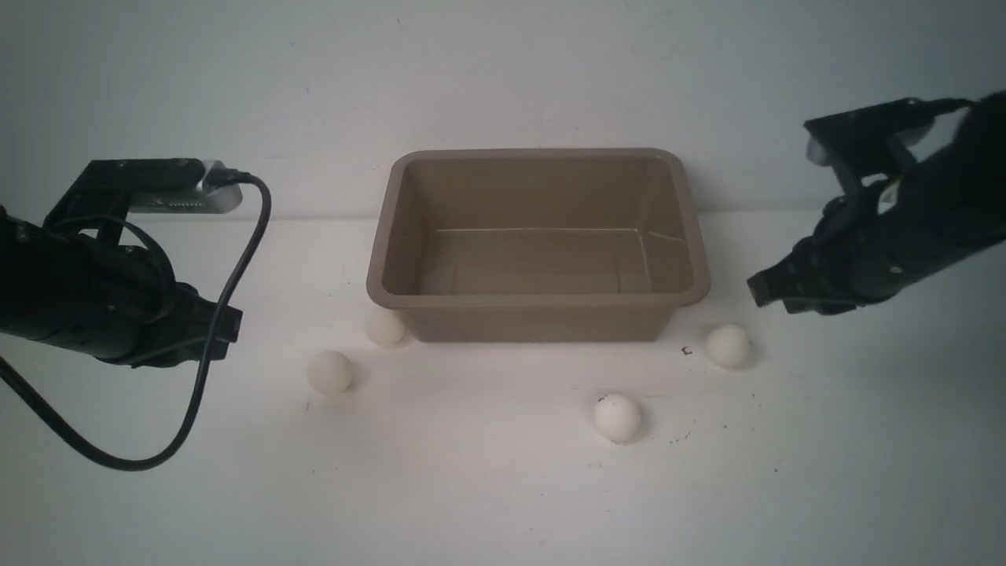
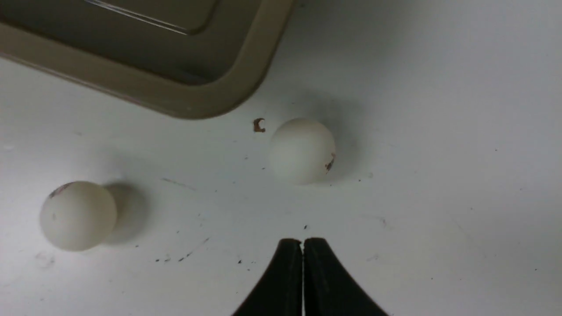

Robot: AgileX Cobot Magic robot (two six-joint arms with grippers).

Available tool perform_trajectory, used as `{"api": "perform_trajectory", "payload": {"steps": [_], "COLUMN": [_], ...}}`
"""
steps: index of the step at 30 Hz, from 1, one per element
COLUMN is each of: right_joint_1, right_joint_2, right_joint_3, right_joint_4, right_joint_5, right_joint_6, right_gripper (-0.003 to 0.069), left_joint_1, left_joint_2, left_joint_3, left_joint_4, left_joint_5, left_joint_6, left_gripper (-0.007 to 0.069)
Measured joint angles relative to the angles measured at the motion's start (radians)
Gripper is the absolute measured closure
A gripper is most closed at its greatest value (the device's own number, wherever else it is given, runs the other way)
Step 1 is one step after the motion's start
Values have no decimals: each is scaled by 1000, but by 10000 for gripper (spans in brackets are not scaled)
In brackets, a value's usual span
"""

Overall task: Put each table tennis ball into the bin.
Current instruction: Use the right arm to clamp the table tennis ball closest to it

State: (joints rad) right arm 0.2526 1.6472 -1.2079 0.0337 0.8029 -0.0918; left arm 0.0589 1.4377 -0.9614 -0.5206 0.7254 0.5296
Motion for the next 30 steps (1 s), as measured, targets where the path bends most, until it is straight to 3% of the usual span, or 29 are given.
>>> {"api": "perform_trajectory", "payload": {"steps": [6,12,15,20,30], "right_joint_1": [0,1,1,1,1], "right_joint_2": [111,148,148,161,259], "right_joint_3": [-87,-101,-101,-102,-102], "right_joint_4": [-16,41,44,44,44], "right_joint_5": [18,31,22,9,-18], "right_joint_6": [2,-107,-186,-277,-298], "right_gripper": [533,253,152,99,92], "left_joint_1": [0,-1,-1,-1,-1], "left_joint_2": [0,0,0,0,0], "left_joint_3": [0,0,0,0,0], "left_joint_4": [-30,-49,-49,-49,-49], "left_joint_5": [0,-1,-1,-1,-1], "left_joint_6": [30,46,48,56,63], "left_gripper": [629,629,629,629,629]}}
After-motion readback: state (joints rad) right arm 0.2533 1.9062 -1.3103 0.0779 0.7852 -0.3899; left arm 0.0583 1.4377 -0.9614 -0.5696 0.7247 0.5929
